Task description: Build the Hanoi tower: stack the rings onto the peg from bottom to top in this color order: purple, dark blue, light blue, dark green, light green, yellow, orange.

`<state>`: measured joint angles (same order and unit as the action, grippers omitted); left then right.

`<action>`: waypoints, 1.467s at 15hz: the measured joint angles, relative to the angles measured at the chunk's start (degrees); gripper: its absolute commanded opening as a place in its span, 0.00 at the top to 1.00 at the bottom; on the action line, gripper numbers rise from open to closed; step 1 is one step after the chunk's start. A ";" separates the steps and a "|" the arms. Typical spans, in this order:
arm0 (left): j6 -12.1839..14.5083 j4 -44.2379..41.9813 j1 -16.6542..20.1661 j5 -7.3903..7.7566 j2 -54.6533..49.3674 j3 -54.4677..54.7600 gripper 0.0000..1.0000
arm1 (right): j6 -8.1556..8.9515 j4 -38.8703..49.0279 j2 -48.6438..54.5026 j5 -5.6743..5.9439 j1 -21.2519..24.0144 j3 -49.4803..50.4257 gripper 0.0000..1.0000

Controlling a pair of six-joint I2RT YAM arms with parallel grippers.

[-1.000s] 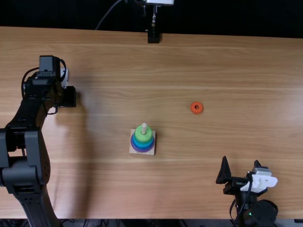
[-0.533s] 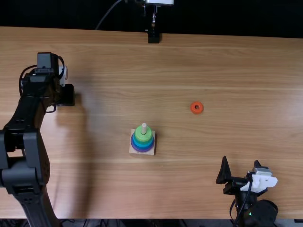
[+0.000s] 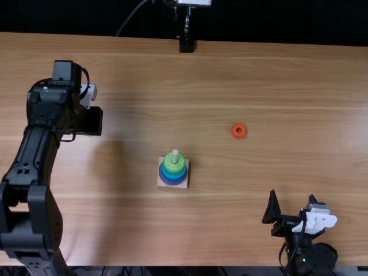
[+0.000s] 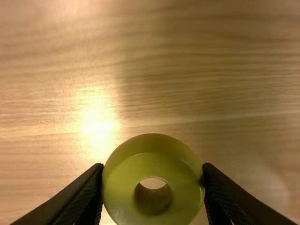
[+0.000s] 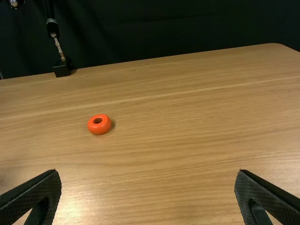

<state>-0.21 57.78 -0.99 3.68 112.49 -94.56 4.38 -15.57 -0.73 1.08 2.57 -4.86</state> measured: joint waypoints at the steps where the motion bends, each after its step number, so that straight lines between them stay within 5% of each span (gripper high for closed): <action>1: 0.02 0.39 -0.44 0.00 -2.51 0.00 1.00 | 0.00 0.02 0.00 -0.02 0.00 0.00 0.00; 4: -0.02 5.18 -1.97 -0.31 -8.59 -0.52 1.00 | 0.02 0.00 0.00 -0.02 0.00 0.00 0.00; 16: -0.24 9.99 -19.65 -0.26 -15.47 -2.99 1.00 | 0.00 0.00 0.00 -0.02 0.00 0.00 0.00; 22: -4.44 10.01 -26.43 -0.26 -15.47 -3.34 1.00 | 0.02 0.04 0.00 0.02 0.00 0.00 0.00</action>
<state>-4.64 67.79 -27.42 3.42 97.01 -97.91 4.40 -15.53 -0.73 1.10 2.57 -4.86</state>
